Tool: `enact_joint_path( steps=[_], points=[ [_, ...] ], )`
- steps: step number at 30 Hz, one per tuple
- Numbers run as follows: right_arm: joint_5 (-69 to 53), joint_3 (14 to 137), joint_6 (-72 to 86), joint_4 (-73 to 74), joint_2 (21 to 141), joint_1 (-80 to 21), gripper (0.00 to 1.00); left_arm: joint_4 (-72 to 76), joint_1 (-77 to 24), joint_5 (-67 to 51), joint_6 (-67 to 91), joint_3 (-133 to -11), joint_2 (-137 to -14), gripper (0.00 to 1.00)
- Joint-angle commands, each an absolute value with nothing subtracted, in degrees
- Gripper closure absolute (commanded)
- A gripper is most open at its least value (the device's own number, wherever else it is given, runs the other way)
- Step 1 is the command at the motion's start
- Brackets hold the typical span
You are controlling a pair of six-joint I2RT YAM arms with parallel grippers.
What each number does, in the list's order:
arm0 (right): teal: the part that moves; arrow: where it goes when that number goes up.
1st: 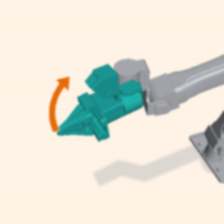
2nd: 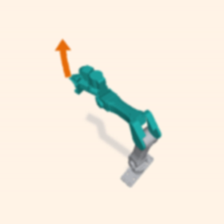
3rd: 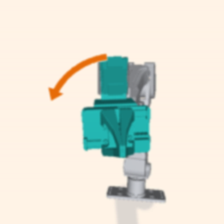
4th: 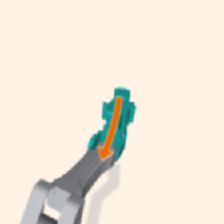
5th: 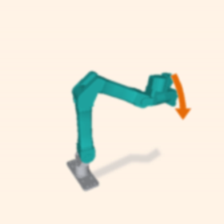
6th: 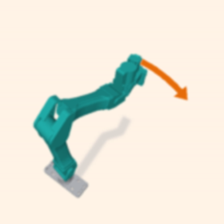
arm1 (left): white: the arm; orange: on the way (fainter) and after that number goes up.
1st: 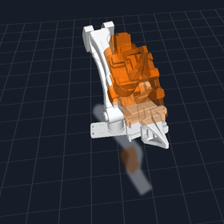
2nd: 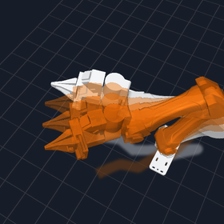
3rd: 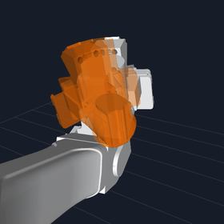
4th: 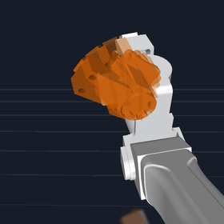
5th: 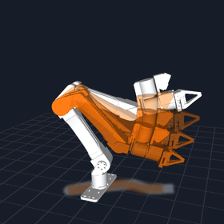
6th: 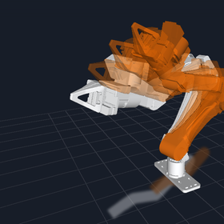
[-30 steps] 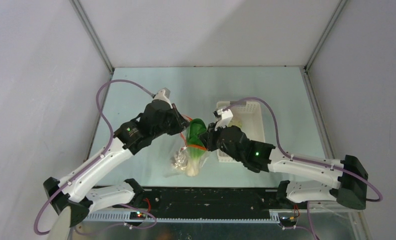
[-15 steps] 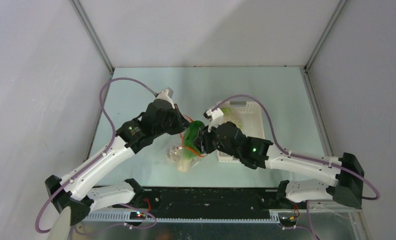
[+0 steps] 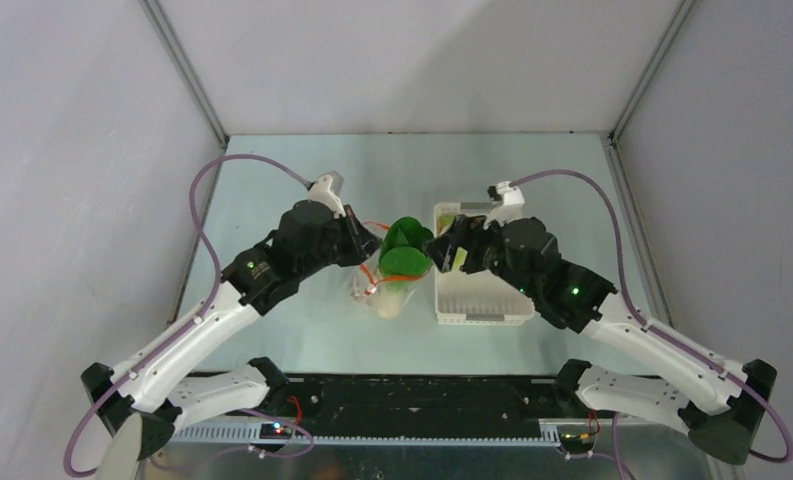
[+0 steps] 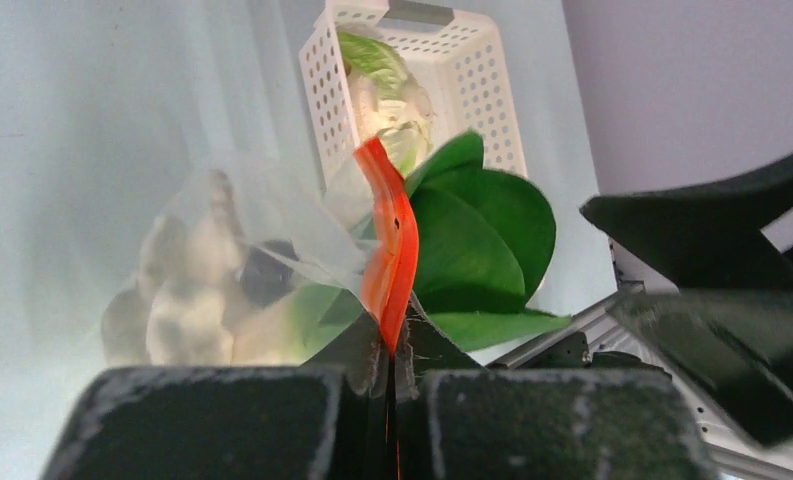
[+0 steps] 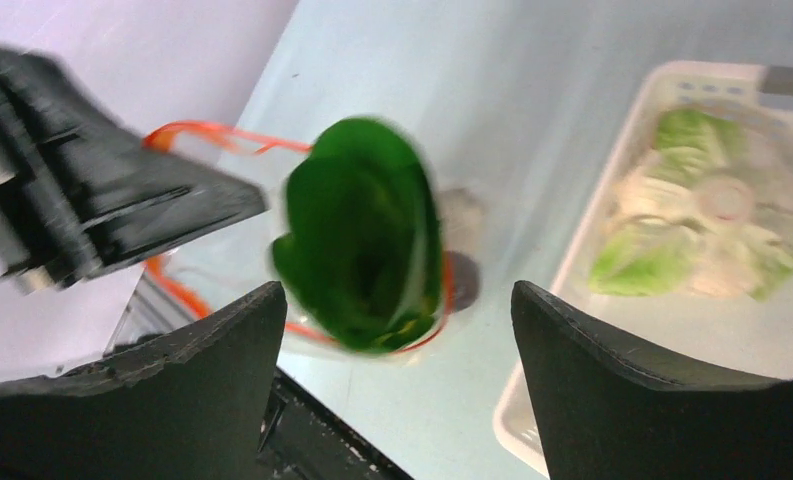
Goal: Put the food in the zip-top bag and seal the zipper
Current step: Place the fake vegetable in the zipper food storage bag.
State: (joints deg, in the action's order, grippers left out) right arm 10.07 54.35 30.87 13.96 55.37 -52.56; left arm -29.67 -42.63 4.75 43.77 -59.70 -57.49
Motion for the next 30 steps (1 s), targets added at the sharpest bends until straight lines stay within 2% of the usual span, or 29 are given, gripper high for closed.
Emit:
enact_joint_path(
  steps=[1,8,14,24,29,30],
  points=[
    [12.3,56.1,37.2,21.6,54.0,-46.8,0.13,-24.7,-42.6,3.2,41.6,-59.3,-55.4,1.0],
    [4.1,55.8,39.5,25.7,58.9,-39.1,0.27,-23.3,-42.6,2.1,41.5,-58.7,-55.2,1.0],
    [-6.5,55.1,35.3,15.3,65.6,-41.4,0.33,-22.6,-42.6,0.9,41.0,-58.3,-54.5,1.0],
    [-10.7,55.1,36.7,8.7,72.4,-44.1,0.36,-20.9,-42.6,-0.9,40.6,-57.6,-53.2,1.0],
    [-11.5,55.1,37.2,6.0,75.5,-45.9,0.46,-20.4,-42.6,-2.2,40.5,-57.5,-53.0,1.0],
    [-11.7,55.1,37.3,5.8,76.0,-46.1,0.5,-20.4,-42.6,-2.1,40.4,-57.4,-52.8,1.0]
  ],
)
